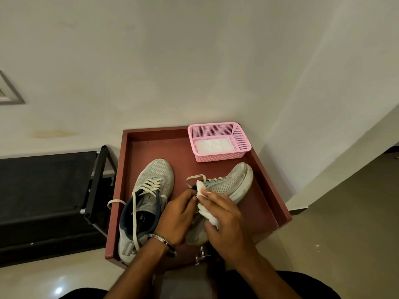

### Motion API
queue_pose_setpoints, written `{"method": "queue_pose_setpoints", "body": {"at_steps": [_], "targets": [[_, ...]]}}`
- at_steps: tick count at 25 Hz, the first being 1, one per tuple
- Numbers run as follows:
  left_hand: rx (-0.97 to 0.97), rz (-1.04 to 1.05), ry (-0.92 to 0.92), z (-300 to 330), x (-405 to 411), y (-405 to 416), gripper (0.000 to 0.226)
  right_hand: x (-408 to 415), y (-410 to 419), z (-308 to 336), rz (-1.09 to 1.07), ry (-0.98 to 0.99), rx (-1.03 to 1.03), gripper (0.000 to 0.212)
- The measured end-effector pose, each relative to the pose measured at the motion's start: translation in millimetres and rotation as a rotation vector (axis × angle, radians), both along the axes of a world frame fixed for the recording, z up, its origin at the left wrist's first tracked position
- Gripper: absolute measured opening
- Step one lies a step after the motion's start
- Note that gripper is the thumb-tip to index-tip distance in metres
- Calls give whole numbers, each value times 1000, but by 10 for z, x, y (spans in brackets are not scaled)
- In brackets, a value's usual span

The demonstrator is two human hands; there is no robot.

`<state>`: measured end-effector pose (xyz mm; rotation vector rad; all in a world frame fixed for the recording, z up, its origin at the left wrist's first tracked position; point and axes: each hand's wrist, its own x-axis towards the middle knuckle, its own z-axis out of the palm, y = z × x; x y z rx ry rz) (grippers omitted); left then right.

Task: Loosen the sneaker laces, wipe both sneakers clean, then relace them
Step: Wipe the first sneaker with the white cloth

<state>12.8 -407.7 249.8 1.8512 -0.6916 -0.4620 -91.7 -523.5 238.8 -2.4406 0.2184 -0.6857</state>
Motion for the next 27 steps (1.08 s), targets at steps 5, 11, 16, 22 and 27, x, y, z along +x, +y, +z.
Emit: {"method": "queue_pose_setpoints", "body": {"at_steps": [5, 11, 16, 22, 27], "targets": [[20, -22, -44, 13, -8, 2, 21, 3, -431, 134, -244, 23, -94, 64], [14, -26, -101, 1, -3, 7, 17, -22, -27, 98, -78, 157, 16, 72], [19, -3, -116, -7, -8, 6, 22, -27, -191, 265, -308, -157, 36, 37], [29, -5, -118, 0, -2, -1, 15, 25, -201, 438, -402, -163, 1161, 21], [34, -1, -118, -2, -1, 1, 18, 69, -222, 461, -336, -126, 1228, 28]]}}
